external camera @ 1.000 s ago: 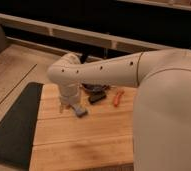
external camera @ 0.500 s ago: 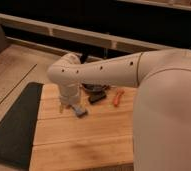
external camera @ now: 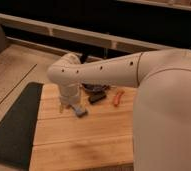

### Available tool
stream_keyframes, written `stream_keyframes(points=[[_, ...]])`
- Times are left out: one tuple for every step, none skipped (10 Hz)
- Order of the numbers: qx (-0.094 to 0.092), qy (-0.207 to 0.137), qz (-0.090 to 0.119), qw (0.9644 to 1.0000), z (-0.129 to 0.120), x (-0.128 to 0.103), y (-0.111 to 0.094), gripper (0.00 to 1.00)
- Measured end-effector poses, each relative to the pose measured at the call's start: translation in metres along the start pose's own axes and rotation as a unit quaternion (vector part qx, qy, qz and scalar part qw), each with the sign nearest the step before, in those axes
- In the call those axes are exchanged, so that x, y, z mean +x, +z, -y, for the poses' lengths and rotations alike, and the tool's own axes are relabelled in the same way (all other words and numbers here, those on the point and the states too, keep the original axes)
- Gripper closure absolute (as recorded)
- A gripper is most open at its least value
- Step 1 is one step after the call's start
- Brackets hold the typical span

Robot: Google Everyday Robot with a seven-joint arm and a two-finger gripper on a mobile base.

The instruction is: Place the pepper on the white sponge

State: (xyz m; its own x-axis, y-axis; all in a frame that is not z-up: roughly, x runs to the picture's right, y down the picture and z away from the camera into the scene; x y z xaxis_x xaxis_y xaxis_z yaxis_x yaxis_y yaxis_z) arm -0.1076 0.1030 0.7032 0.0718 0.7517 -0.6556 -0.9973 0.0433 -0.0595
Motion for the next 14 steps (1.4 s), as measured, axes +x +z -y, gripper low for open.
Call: stream_keyframes(points=[[0.004, 0.004, 0.004, 1.0000, 0.003, -0.003, 0.000, 0.35], [0.016, 0.012, 0.020, 0.9996, 0.016, -0.015, -0.001, 0.35], [0.034, 0.017, 0.048, 0.9981, 0.036, -0.032, -0.006, 0.35], [0.048, 0.019, 0.086, 0.9950, 0.057, -0.051, -0.019, 0.35], [0.060, 0.021, 0.131, 0.9893, 0.081, -0.067, -0.041, 0.35], [0.071, 0.025, 0.161, 0.9841, 0.101, -0.077, -0.056, 0.35], [0.073, 0.023, 0.177, 0.9813, 0.105, -0.082, -0.065, 0.35], [0.073, 0.021, 0.178, 0.9812, 0.104, -0.082, -0.065, 0.35], [0.071, 0.020, 0.178, 0.9813, 0.102, -0.082, -0.065, 0.35], [0.063, 0.021, 0.178, 0.9818, 0.098, -0.083, -0.064, 0.35], [0.045, 0.031, 0.177, 0.9826, 0.099, -0.087, -0.058, 0.35], [0.029, 0.054, 0.174, 0.9827, 0.109, -0.091, -0.049, 0.35], [0.012, 0.108, 0.167, 0.9799, 0.142, -0.095, -0.030, 0.35], [-0.002, 0.155, 0.160, 0.9748, 0.175, -0.097, -0.011, 0.35]])
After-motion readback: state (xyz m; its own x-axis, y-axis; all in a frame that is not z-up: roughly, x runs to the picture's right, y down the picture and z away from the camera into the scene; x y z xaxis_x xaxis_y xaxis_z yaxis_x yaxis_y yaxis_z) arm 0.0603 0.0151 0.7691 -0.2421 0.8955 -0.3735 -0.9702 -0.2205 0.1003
